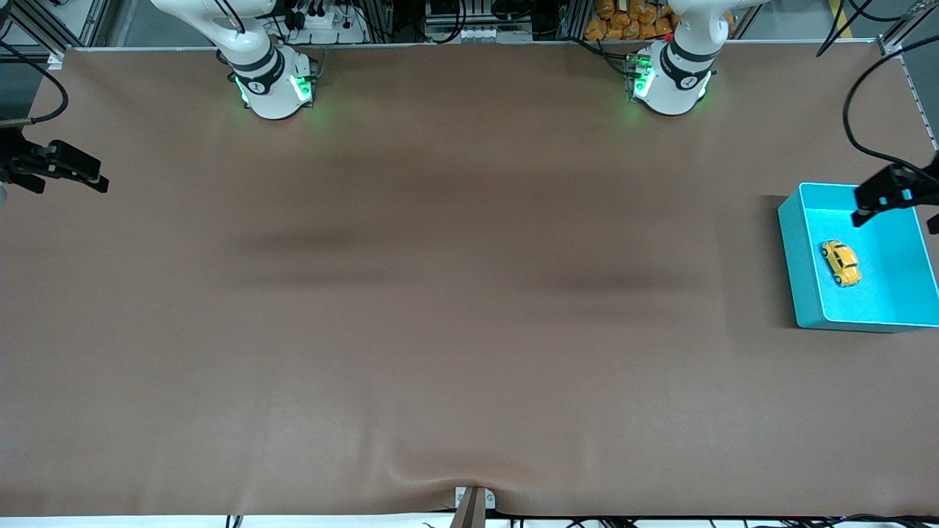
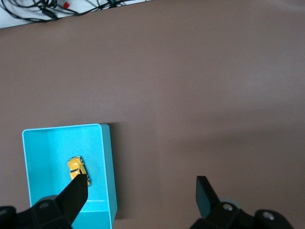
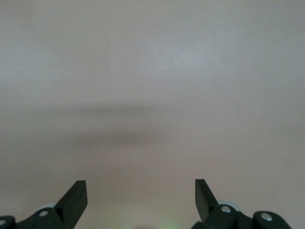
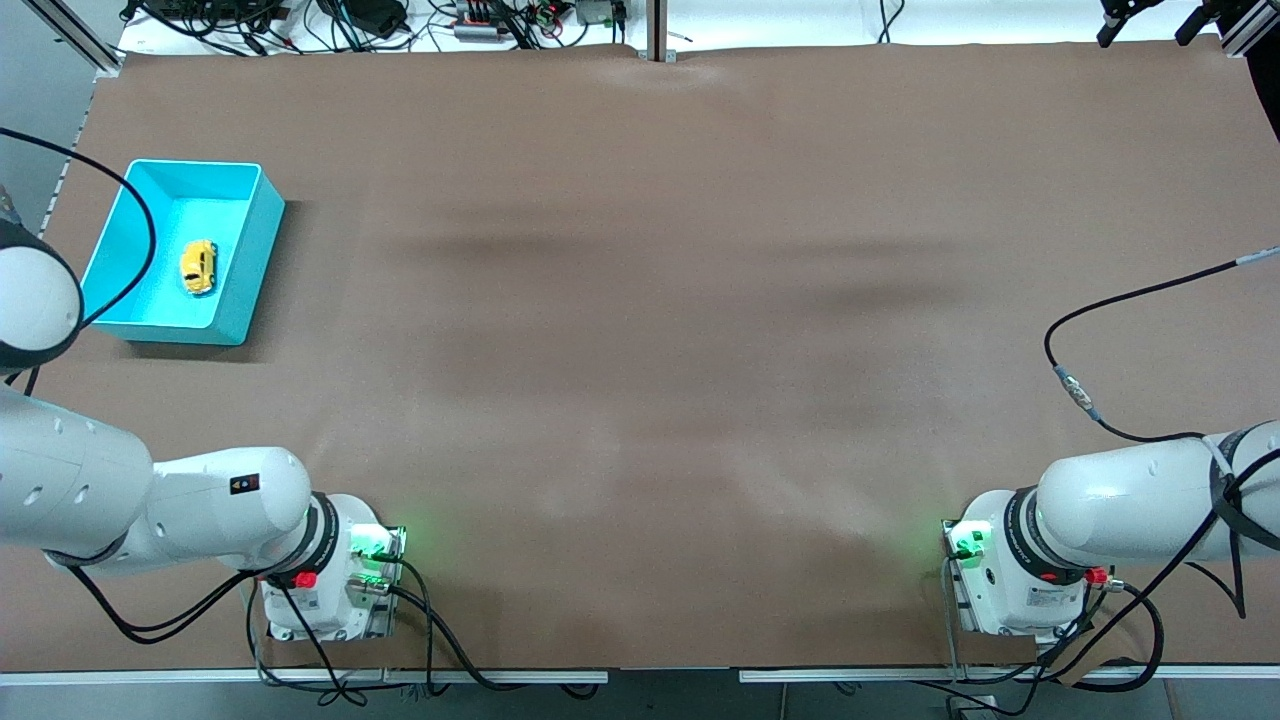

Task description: Wind and store yellow beetle car

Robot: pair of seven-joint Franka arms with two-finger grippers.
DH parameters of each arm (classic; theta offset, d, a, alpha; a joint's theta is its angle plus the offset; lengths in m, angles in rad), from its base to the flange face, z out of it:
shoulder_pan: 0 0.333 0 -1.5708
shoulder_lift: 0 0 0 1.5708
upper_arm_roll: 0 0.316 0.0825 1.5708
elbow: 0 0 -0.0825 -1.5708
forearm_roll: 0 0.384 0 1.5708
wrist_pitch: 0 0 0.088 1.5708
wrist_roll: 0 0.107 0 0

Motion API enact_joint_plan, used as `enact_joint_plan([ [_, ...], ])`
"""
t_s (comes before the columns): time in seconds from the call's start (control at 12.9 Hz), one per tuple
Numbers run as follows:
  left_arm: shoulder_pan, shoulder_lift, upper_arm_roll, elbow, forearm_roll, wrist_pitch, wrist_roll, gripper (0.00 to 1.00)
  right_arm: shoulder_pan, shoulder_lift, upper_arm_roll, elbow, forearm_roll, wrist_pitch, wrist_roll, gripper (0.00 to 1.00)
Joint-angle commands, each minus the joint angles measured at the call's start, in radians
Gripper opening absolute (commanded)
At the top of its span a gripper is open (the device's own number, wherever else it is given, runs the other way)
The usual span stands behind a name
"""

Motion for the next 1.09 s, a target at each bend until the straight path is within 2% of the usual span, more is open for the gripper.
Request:
enact_joint_plan([
  [0.0,-0.041,-0.036,0.009,0.004,-0.007,-0.095,0.002,1.00,-0.026,0.029,-0.006,0.030,0.011,-0.004,-0.009,1.00],
  [0.31,-0.086,-0.046,0.006,-0.001,-0.013,-0.251,0.002,1.00,-0.014,0.032,-0.005,0.032,0.010,0.012,-0.001,1.00],
  [1.01,-0.086,-0.049,-0.014,-0.004,-0.041,-0.265,0.007,1.00,-0.022,0.022,-0.006,0.044,0.011,0.021,0.002,1.00],
])
